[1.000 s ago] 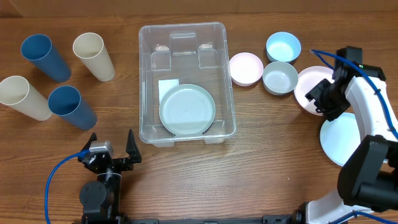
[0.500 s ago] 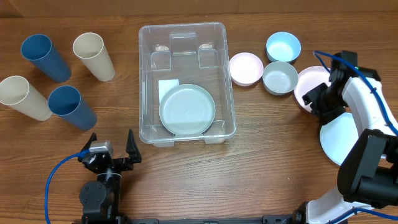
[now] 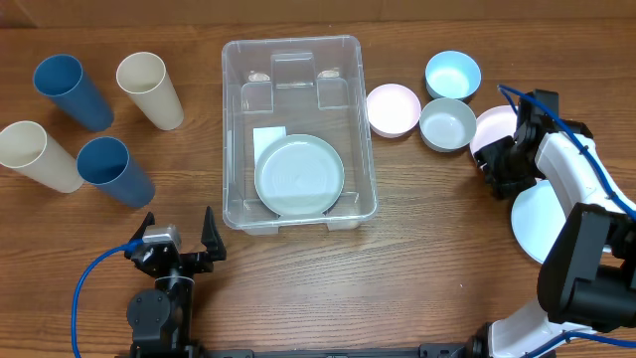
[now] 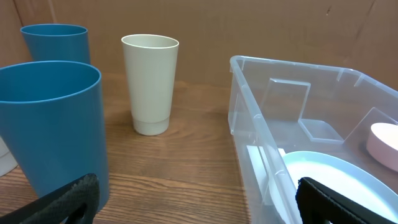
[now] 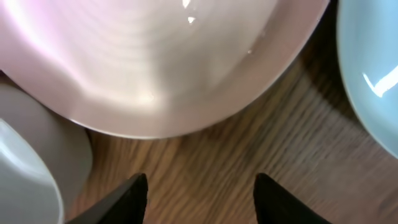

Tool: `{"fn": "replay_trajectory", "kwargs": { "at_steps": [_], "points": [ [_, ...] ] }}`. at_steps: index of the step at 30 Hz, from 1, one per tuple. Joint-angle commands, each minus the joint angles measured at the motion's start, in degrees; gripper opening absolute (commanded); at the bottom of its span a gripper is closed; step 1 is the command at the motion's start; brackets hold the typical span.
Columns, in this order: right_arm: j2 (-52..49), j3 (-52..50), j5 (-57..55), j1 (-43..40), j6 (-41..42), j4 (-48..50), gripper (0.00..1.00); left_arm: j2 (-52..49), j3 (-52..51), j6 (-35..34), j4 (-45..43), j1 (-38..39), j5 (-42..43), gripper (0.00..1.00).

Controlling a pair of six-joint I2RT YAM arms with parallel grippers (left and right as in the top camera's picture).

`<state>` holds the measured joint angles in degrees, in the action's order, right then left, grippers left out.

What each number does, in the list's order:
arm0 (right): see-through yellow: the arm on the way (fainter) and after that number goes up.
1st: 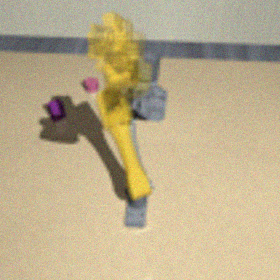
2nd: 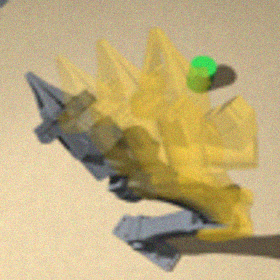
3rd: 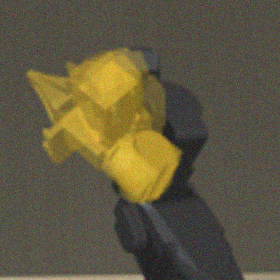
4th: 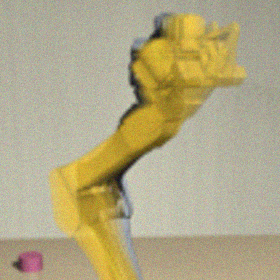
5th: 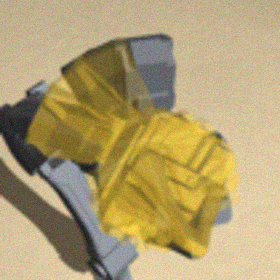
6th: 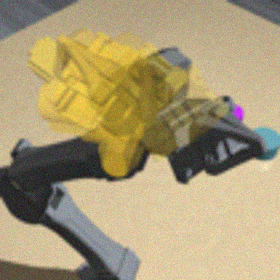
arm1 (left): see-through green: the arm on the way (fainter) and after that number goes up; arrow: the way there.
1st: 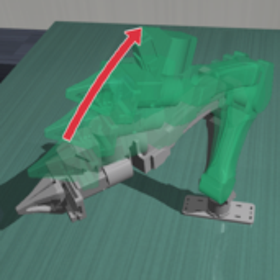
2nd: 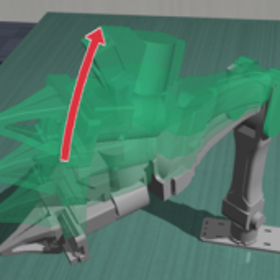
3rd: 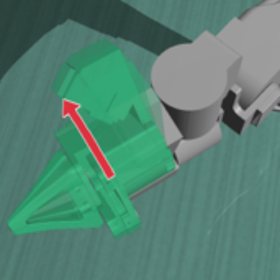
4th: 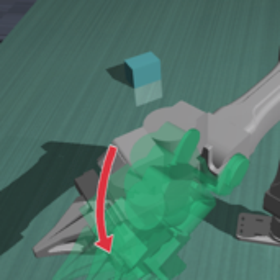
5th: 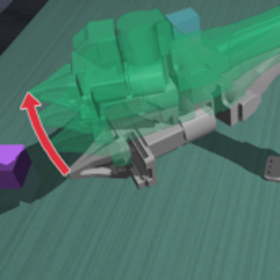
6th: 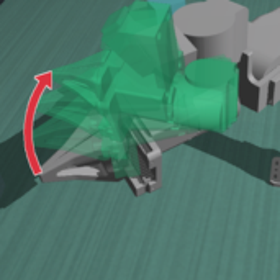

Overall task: Pack container
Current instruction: 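Move the right gripper to the pink plate's rim and grasp it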

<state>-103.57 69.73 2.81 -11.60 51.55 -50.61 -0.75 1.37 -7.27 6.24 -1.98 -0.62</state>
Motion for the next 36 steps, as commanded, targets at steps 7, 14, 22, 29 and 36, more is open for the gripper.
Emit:
{"fn": "replay_trajectory", "kwargs": {
  "at_steps": [7,14,22,29,36],
  "points": [
    [-0.13,-1.95,-3.39,0.13,7.26,4.26,0.5,0.48,-0.2,0.87,-0.02,-0.35,0.66,1.0],
    [-1.4,-2.16,-4.61,-0.11,8.76,6.1,0.48,0.48,-0.2,0.87,-0.02,-0.35,0.66,1.0],
    [-7.45,-2.16,-3.87,-0.94,9.84,8.31,0.47,0.48,-0.2,0.87,-0.02,-0.35,0.66,1.0],
    [-8.33,-2.16,-3.15,-1.68,9.75,9.88,0.11,0.48,-0.2,0.87,-0.02,-0.35,0.66,1.0],
    [-8.31,-0.81,-2.67,-3.91,6.6,9.79,0.04,0.48,-0.2,0.87,-0.02,-0.35,0.66,1.0]
  ]
}}
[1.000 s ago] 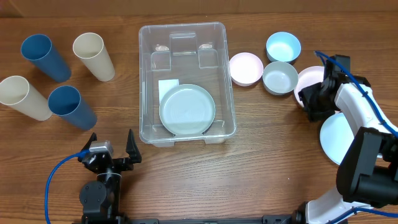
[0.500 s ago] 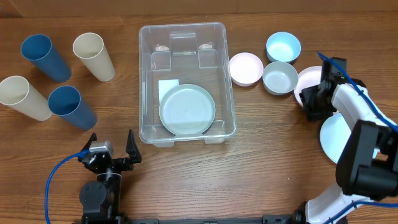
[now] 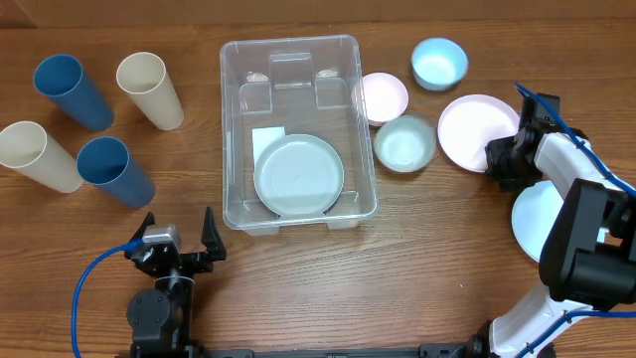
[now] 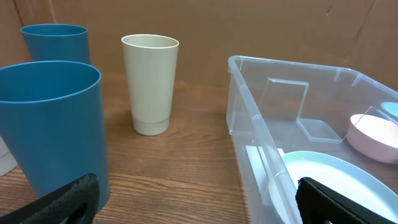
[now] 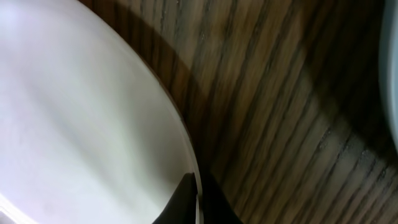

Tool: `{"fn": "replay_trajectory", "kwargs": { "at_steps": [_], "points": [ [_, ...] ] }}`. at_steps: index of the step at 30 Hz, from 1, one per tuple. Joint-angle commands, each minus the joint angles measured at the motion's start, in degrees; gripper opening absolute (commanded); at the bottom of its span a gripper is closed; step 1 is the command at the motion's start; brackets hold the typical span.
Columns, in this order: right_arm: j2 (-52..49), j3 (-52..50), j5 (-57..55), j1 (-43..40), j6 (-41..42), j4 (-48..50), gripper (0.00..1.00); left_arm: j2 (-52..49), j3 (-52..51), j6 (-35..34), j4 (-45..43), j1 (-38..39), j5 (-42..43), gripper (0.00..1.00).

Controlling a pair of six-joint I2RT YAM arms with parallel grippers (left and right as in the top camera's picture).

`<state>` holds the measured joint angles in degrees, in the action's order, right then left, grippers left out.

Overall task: Pack container
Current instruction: 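Move the right gripper to the pink plate's rim and grasp it, then lift the pink plate with the right gripper and carry it over the bin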

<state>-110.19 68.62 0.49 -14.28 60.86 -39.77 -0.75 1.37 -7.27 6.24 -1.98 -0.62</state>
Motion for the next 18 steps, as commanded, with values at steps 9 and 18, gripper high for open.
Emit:
{"fn": "replay_trajectory", "kwargs": {
  "at_steps": [9,18],
  "points": [
    [-0.35,5.57,-0.5,-2.99,-9.29,-4.31,0.04,0.48,-0.2,0.87,-0.02,-0.35,0.66,1.0],
    [4.79,21.66,0.24,-3.15,-20.57,-15.85,0.04,0.48,-0.2,0.87,-0.02,-0.35,0.66,1.0]
  ]
}}
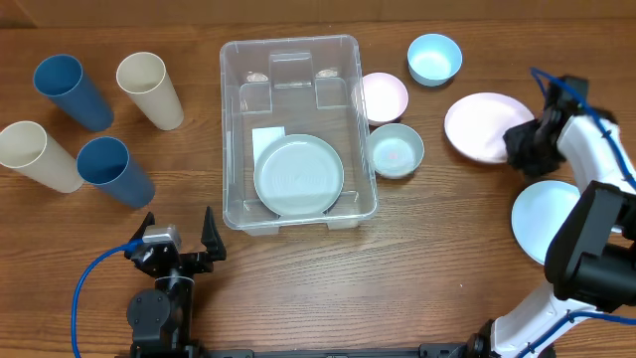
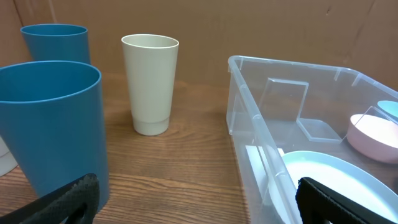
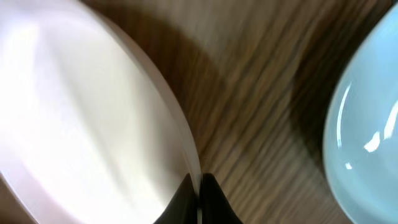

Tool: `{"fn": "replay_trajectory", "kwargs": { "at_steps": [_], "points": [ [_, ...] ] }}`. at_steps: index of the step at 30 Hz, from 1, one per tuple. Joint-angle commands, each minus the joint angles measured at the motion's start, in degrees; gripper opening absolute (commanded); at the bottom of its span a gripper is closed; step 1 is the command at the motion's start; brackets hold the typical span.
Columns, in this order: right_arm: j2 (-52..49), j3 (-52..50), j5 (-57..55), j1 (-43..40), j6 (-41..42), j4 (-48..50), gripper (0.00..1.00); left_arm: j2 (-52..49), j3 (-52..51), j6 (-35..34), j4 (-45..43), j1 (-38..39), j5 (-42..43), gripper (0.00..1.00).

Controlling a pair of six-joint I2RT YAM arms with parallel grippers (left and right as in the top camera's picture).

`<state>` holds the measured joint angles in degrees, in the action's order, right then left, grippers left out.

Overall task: Pack container
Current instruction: 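Lift the pink plate with the right gripper and carry it over the bin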

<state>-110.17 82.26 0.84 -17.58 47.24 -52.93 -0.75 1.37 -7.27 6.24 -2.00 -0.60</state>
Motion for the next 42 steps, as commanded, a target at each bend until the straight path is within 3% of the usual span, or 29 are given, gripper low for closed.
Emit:
{"fn": "replay_trajectory", "kwargs": {
  "at_steps": [1,7,10,22,28,42],
  "points": [
    [5.29,10.95,0.79,0.63,-9.27,-5.07,0.04,0.48,-0.2,0.85,-0.02,-0.33,0.63,1.0],
    [7.91,22.71,3.23,4.98,-17.81,-14.21,0.04,0.48,-0.2,0.87,-0.02,-0.33,0.63,1.0],
    [9.68,27.21,6.99,11.3,-23.06,-18.18,0.04,0.48,-0.2,0.87,-0.02,-0.33,0.63,1.0],
    [10.03,26.45,3.08,33.94,-26.51,-23.65,0.04,0.48,-0.2,0.87,-0.02,-0.33,0.63,1.0],
    [8.63,20.48,1.6,40.13,-26.49,-20.28,0.04,0.48,-0.2,0.87,-0.02,-0.33,0.63,1.0],
    [3.91,5.6,2.47,46.16,-29.53,-3.28,0.04,0.48,-0.2,0.87,-0.02,-0.33,0.63,1.0]
  ]
}}
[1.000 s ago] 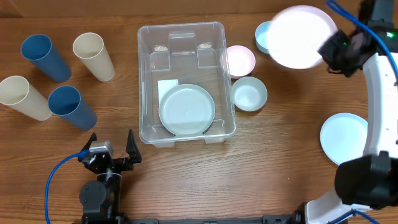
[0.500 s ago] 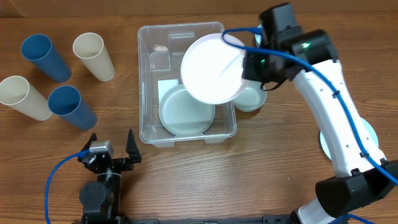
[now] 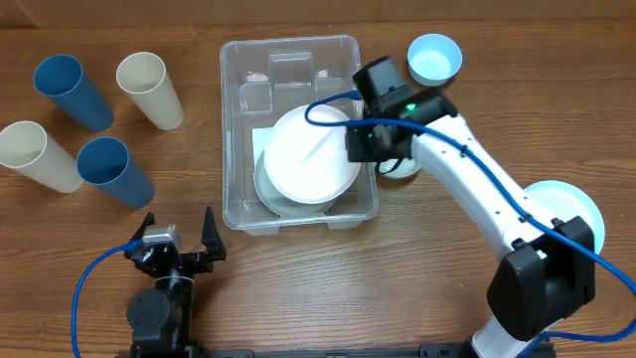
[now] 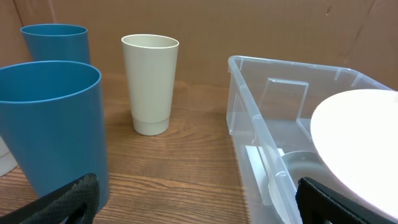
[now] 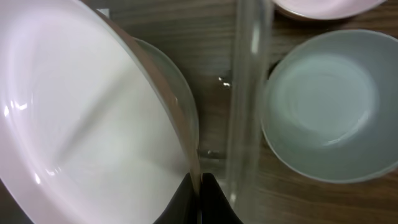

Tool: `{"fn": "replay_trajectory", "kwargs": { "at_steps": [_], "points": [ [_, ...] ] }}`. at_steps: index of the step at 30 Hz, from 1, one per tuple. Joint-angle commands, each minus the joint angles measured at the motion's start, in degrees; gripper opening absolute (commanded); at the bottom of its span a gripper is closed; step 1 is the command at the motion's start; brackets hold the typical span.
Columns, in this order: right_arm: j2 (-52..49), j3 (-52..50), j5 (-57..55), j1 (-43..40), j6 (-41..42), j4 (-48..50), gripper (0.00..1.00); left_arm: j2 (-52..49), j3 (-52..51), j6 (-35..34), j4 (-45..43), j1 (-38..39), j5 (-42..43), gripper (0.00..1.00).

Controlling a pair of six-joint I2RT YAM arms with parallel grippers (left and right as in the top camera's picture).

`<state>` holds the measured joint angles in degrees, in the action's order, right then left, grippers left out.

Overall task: Pack container
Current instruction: 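Lift the pink plate with the right gripper and carry it over the bin, then lower the pink plate onto the white plate and release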

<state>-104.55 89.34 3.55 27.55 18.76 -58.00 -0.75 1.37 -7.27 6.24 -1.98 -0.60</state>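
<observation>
A clear plastic container [image 3: 288, 42] stands at the middle of the table, with a pale green plate [image 3: 268, 191] lying in it. My right gripper [image 3: 360, 142] is shut on the rim of a pink plate [image 3: 308, 154] and holds it tilted over the container, just above the green plate [image 5: 181, 102]. In the right wrist view the fingertips [image 5: 198, 186] pinch the pink plate's [image 5: 93, 124] edge next to the container wall [image 5: 245, 93]. My left gripper [image 4: 199, 199] rests open near the front edge, left of the container [image 4: 261, 124], with nothing in it.
A green bowl [image 5: 329, 106] and a pink bowl [image 5: 329, 5] sit just right of the container, under my right arm. A blue bowl [image 3: 434, 58] is behind them, a blue plate [image 3: 581, 204] at far right. Blue [image 3: 72, 91] and cream [image 3: 149, 89] cups stand at left.
My right gripper was at the right side of the table, shut on the pink plate's rim. It now holds that plate over the container, above the green plate. The left arm is unchanged.
My right gripper stood open at the edge of the pink plate, close to the bowls. Then it was shut on the plate's rim, and the bowls lay further left. The plate was then slightly further right, and now it is over the container.
</observation>
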Motion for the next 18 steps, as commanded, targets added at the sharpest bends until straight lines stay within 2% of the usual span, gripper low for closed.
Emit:
{"fn": "replay_trajectory", "kwargs": {
  "at_steps": [1,8,11,13,18],
  "points": [
    [-2.84,-2.08,-0.2,1.4,-1.25,2.75,0.04,0.48,-0.2,0.85,-0.02,-0.35,0.63,1.0],
    [-9.2,-2.29,0.85,2.86,-2.51,4.87,0.04,0.48,-0.2,0.87,-0.02,-0.35,0.63,1.0],
    [-10.08,-2.29,0.94,2.86,-2.82,5.35,0.39,0.48,-0.2,0.87,-0.02,-0.35,0.63,1.0],
    [-10.08,-2.14,1.03,2.86,-3.89,5.51,0.51,0.48,-0.2,0.87,-0.02,-0.35,0.63,1.0],
    [-10.05,0.11,1.36,2.86,-5.31,3.56,0.56,0.48,-0.2,0.85,-0.02,-0.35,0.63,1.0]
  ]
}}
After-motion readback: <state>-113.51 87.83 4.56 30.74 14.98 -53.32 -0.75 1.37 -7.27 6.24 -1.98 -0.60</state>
